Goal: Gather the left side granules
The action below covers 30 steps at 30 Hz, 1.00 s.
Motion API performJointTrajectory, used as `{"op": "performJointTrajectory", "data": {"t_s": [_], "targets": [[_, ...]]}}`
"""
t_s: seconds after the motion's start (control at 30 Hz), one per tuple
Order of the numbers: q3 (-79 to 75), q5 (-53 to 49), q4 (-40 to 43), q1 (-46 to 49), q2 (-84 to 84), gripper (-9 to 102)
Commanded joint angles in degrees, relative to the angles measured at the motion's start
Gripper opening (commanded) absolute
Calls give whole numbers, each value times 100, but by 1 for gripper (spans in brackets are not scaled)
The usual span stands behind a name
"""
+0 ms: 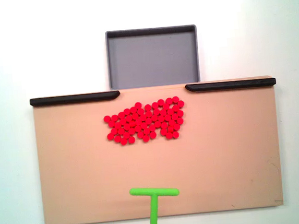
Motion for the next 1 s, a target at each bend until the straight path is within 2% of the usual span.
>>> {"op": "performJointTrajectory", "data": {"t_s": [0.0,0.57,0.97], "targets": [[-185,387,18,44,79,0],[-264,2259,9,-554,-62,0],[-1002,4474,26,-1002,-1107,0]]}}
